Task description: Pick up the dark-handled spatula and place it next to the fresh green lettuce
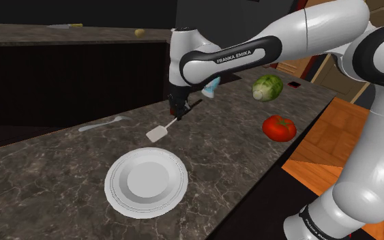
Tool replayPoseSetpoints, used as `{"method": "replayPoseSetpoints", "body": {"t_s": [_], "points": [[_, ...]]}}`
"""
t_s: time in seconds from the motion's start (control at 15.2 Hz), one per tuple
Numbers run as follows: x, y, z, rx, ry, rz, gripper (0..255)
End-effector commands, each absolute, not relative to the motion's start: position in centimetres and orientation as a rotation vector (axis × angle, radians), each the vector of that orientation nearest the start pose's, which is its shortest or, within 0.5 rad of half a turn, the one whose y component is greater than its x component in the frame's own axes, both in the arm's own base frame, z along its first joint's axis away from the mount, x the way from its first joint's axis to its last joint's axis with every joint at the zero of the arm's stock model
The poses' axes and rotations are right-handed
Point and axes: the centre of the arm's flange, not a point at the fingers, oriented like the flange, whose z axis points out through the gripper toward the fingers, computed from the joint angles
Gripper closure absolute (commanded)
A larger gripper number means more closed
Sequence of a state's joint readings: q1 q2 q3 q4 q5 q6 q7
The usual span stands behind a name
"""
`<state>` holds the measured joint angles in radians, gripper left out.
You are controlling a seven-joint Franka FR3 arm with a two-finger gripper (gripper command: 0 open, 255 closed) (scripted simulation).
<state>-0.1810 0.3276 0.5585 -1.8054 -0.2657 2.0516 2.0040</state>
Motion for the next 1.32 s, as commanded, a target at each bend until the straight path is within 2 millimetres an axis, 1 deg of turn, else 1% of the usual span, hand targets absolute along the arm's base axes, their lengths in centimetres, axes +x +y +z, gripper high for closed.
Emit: {"method": "replayPoseSetpoints", "body": {"t_s": [0.0, 1.25], "points": [[59.5, 19.4, 39.7, -2.308, 2.197, -0.077, 255], [59.5, 19.4, 49.7, -2.308, 2.197, -0.077, 255]]}}
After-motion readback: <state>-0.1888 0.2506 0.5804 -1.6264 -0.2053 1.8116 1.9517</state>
